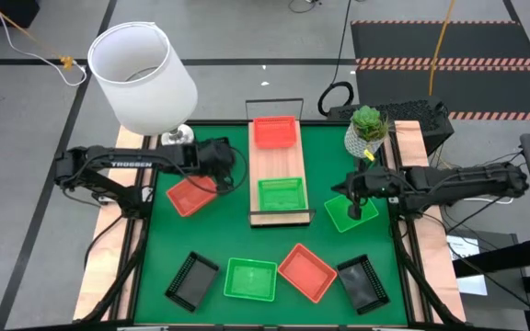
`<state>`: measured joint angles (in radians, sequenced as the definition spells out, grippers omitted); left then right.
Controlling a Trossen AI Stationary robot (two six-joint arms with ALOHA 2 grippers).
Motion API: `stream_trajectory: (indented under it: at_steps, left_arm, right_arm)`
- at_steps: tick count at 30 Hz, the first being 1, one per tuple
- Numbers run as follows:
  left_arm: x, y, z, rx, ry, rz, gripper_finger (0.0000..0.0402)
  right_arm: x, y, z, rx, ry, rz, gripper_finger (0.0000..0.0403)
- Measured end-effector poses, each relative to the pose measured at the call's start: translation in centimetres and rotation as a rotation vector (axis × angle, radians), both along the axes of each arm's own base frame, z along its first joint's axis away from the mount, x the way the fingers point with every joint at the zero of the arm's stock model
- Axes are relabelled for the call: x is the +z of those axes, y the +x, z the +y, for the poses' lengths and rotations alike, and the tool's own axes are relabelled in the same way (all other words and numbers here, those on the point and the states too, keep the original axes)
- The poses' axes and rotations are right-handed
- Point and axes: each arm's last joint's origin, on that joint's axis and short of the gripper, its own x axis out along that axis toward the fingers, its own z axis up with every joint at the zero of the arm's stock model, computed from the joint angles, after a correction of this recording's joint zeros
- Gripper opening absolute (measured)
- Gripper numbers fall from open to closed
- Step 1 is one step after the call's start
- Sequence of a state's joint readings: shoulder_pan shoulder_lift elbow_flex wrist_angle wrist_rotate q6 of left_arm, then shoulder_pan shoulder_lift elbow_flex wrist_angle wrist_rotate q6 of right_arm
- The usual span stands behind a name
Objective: Stack baskets on shelf by color
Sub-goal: Put the top black bin on the shelf
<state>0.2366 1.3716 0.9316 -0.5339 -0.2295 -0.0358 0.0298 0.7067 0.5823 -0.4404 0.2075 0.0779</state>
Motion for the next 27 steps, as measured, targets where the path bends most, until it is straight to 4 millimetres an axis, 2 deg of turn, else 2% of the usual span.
stream_trajectory:
  at_steps: [3, 10, 13, 16, 19, 27]
  left_arm:
    - [-0.3, -0.2, 0.5, 0.015, 0.005, 0.007, 0.0055]
    - [-3.0, -1.5, 0.9, 0.002, 0.041, 0.088, 0.0173]
    - [-4.0, -1.9, 1.1, -0.019, 0.112, 0.126, 0.0201]
    - [-4.9, -2.2, 1.2, -0.048, 0.169, 0.153, 0.0202]
    - [-5.8, -2.6, 1.4, -0.065, 0.179, 0.172, 0.0186]
    - [-6.1, -3.1, 2.9, -0.013, 0.169, 0.180, 0.0125]
  right_arm:
    - [-0.1, -0.1, 0.3, 0.030, -0.017, 0.018, 0.0000]
    - [-0.5, -0.4, 0.3, 0.056, -0.043, 0.077, 0.0000]
    - [-0.6, -0.5, 0.3, 0.063, -0.052, 0.086, 0.0000]
    - [-0.5, -0.4, 0.3, 0.076, -0.067, 0.088, 0.0000]
    - [-0.6, -0.4, 0.3, 0.083, -0.076, 0.091, 0.0000]
    - [-0.5, -0.4, 0.3, 0.085, -0.080, 0.091, 0.0000]
